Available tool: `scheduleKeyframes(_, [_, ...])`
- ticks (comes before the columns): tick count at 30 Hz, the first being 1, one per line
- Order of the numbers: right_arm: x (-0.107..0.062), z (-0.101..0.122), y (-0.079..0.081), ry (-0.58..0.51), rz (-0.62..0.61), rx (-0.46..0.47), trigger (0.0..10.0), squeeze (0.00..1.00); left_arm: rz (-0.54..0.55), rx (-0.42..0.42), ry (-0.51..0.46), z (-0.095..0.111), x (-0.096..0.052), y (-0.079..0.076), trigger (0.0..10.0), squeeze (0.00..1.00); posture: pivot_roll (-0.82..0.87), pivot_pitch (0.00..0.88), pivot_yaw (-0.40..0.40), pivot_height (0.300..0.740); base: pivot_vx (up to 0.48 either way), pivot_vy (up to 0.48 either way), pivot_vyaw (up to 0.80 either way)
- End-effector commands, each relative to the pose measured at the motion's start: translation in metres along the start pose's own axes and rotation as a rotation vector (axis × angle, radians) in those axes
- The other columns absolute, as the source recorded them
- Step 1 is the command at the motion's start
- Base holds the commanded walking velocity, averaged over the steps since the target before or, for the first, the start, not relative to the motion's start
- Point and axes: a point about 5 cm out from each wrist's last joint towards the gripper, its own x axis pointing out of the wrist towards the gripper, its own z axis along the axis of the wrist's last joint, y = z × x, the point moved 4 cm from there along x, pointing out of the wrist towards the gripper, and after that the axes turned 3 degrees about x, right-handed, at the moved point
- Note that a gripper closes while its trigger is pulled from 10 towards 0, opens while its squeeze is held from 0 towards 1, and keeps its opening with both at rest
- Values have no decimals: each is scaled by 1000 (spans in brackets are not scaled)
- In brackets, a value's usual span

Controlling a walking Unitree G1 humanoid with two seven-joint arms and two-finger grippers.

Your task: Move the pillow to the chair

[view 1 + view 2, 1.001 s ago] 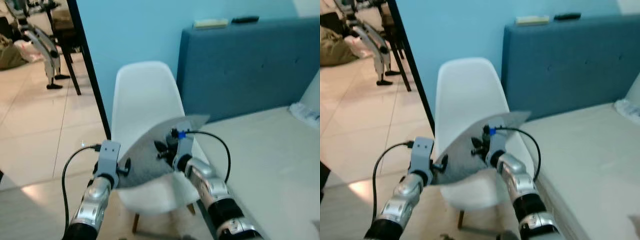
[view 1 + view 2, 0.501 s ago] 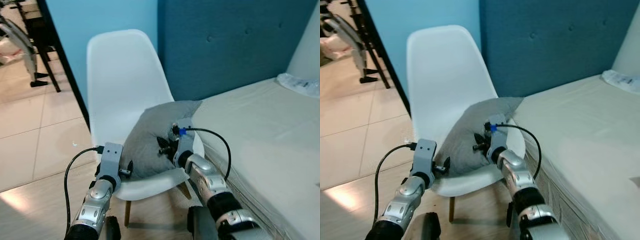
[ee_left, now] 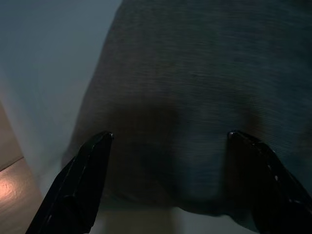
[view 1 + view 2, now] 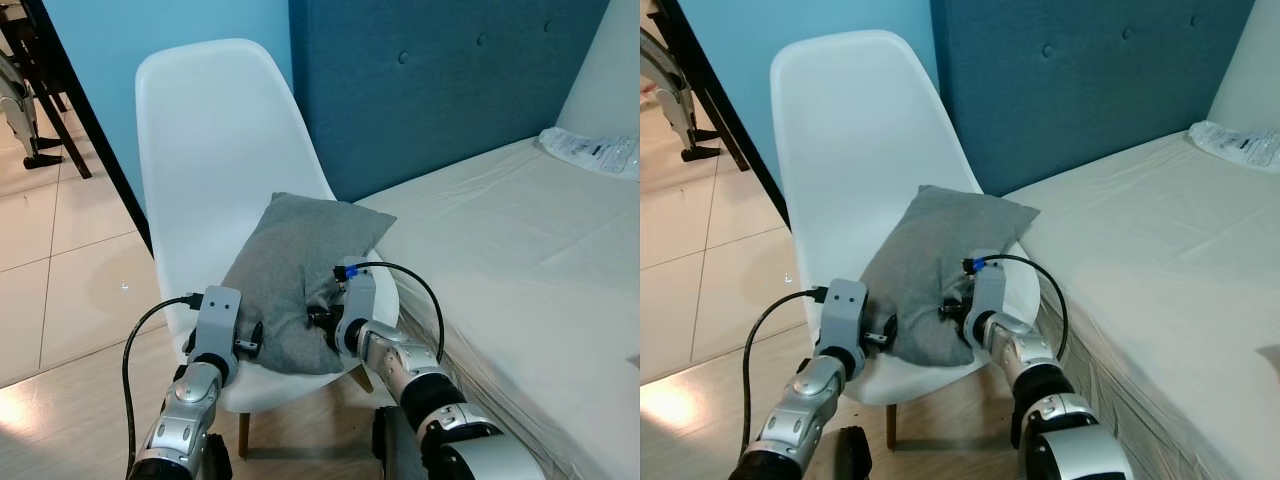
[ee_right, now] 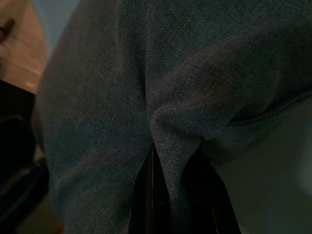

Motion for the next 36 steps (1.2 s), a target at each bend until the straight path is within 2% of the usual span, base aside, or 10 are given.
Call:
scheduleKeyframes(1, [5, 0, 14, -13, 41, 22, 10000, 0, -14, 20, 23, -6, -4, 0, 10000, 0, -15, 155, 28, 550, 0, 0, 0])
scheduleKeyframes(2, [8, 9, 25, -52, 84, 38, 10000, 0, -10, 23, 25, -6, -7, 3, 10000, 0, -5, 168, 31, 550, 0, 0, 0])
scheduleKeyframes(4, [9, 17, 29, -85, 95, 45, 10000, 0, -8, 24, 26, -6, -9, 4, 10000, 0, 2, 178, 32, 550, 0, 0, 0])
scheduleKeyframes(9, [10, 26, 28, -97, 59, -3, 10000, 0, -11, 27, 27, -5, -12, 3, 10000, 0, 5, 197, 32, 550, 0, 0, 0])
scheduleKeyframes(17, [14, 10, 31, -19, 41, -69, 10000, 0, -19, 23, 33, -3, -16, -2, 10000, 0, 6, 212, 23, 550, 0, 0, 0])
scheduleKeyframes(21, [16, 6, 44, -16, 101, -39, 10000, 0, -15, 14, 26, 0, -16, -4, 10000, 0, 10, 222, 19, 550, 0, 0, 0])
scheduleKeyframes(22, [17, 18, 63, -72, 202, 13, 10000, 0, -8, 2, 18, 3, -16, -4, 10000, 0, 15, 238, 16, 550, 0, 0, 0])
scheduleKeyframes(24, [17, 30, 74, -118, 254, 32, 10000, 0, -5, -7, 13, 6, -16, -5, 10000, 0, 14, 248, 12, 550, 0, 0, 0])
scheduleKeyframes(30, [17, 37, 76, -137, 259, 38, 10000, 0, -5, -16, 12, 8, -17, -7, 10000, 0, 10, 266, 5, 550, 0, 0, 0])
scheduleKeyframes(36, [17, 26, 66, -104, 220, 8, 10000, 0, -1, -21, 15, 8, -18, -8, 10000, 0, 6, 276, 1, 550, 0, 0, 0])
